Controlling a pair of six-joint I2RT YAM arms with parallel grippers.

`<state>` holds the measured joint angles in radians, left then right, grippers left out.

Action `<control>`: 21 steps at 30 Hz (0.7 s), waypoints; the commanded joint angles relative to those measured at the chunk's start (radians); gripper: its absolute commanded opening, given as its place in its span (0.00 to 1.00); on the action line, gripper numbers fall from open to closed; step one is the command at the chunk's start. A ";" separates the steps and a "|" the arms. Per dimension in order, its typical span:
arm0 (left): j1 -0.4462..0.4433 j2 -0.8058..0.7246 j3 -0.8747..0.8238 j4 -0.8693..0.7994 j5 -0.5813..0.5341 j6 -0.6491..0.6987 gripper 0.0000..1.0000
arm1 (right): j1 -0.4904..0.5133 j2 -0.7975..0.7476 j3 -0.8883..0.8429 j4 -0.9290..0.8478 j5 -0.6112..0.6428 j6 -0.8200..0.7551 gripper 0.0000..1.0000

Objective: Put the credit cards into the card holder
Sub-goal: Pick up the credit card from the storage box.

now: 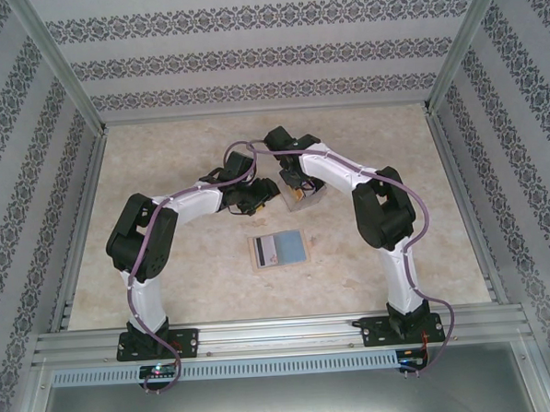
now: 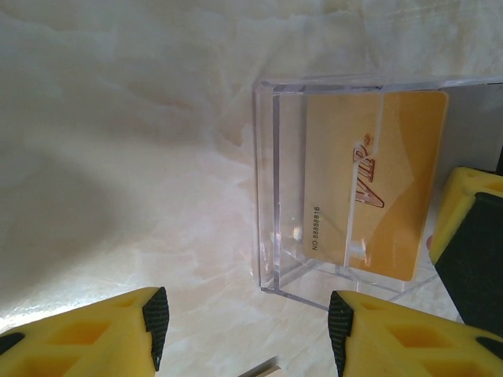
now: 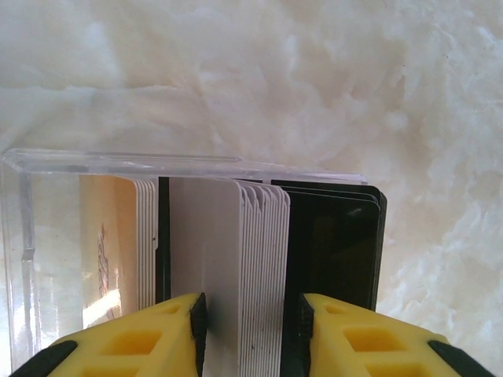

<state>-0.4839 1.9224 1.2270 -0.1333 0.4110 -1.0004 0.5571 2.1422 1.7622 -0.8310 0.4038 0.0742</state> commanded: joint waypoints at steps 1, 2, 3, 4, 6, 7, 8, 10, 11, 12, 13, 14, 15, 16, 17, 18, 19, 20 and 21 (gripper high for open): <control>0.011 -0.024 -0.014 0.021 0.000 -0.005 0.58 | -0.003 -0.044 -0.015 -0.004 0.033 0.000 0.36; 0.011 -0.024 -0.014 0.021 -0.001 -0.004 0.58 | -0.002 -0.048 -0.017 -0.003 0.035 0.001 0.36; 0.011 -0.024 -0.015 0.025 -0.001 -0.007 0.58 | -0.003 -0.049 -0.020 -0.001 0.036 0.003 0.35; 0.011 -0.025 -0.016 0.026 -0.001 -0.008 0.58 | -0.004 -0.051 -0.024 0.001 0.035 0.003 0.35; 0.011 -0.024 -0.017 0.029 0.001 -0.009 0.58 | -0.004 -0.053 -0.026 0.001 0.039 0.005 0.34; 0.011 -0.023 -0.017 0.029 0.001 -0.009 0.58 | -0.003 -0.054 -0.028 0.003 0.041 0.006 0.35; 0.011 -0.024 -0.016 0.029 0.000 -0.008 0.58 | -0.003 -0.056 -0.030 0.004 0.042 0.006 0.34; 0.010 -0.024 -0.015 0.029 0.001 -0.009 0.58 | -0.005 -0.059 -0.033 0.006 0.043 0.008 0.35; 0.010 -0.022 -0.014 0.029 0.000 -0.009 0.58 | -0.006 -0.058 -0.035 0.005 0.044 0.007 0.34; 0.011 -0.023 -0.014 0.029 0.001 -0.009 0.58 | -0.007 -0.058 -0.036 0.004 0.044 0.009 0.34; 0.011 -0.022 -0.015 0.029 0.000 -0.009 0.58 | -0.008 -0.059 -0.037 0.006 0.044 0.009 0.34; 0.010 -0.021 -0.015 0.029 0.000 -0.009 0.58 | -0.009 -0.060 -0.039 0.008 0.046 0.011 0.34; 0.011 -0.020 -0.014 0.030 0.002 -0.010 0.58 | -0.010 -0.062 -0.041 0.011 0.046 0.010 0.35; 0.011 -0.020 -0.013 0.032 0.003 -0.010 0.58 | -0.010 -0.063 -0.043 0.011 0.046 0.011 0.35; 0.011 -0.019 -0.014 0.031 0.002 -0.010 0.58 | -0.011 -0.064 -0.043 0.012 0.046 0.011 0.35; 0.011 -0.019 -0.013 0.032 0.003 -0.012 0.58 | -0.012 -0.066 -0.044 0.012 0.046 0.010 0.35; 0.011 -0.019 -0.013 0.032 0.002 -0.011 0.58 | -0.014 -0.067 -0.045 0.015 0.046 0.009 0.35; 0.011 -0.018 -0.014 0.032 0.003 -0.013 0.58 | -0.015 -0.067 -0.045 0.015 0.042 0.008 0.35; 0.011 -0.018 -0.012 0.034 0.003 -0.013 0.58 | -0.017 -0.067 -0.045 0.015 0.037 0.007 0.34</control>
<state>-0.4839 1.9224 1.2232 -0.1215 0.4110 -1.0031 0.5518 2.1212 1.7317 -0.8143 0.4107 0.0750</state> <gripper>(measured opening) 0.582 0.343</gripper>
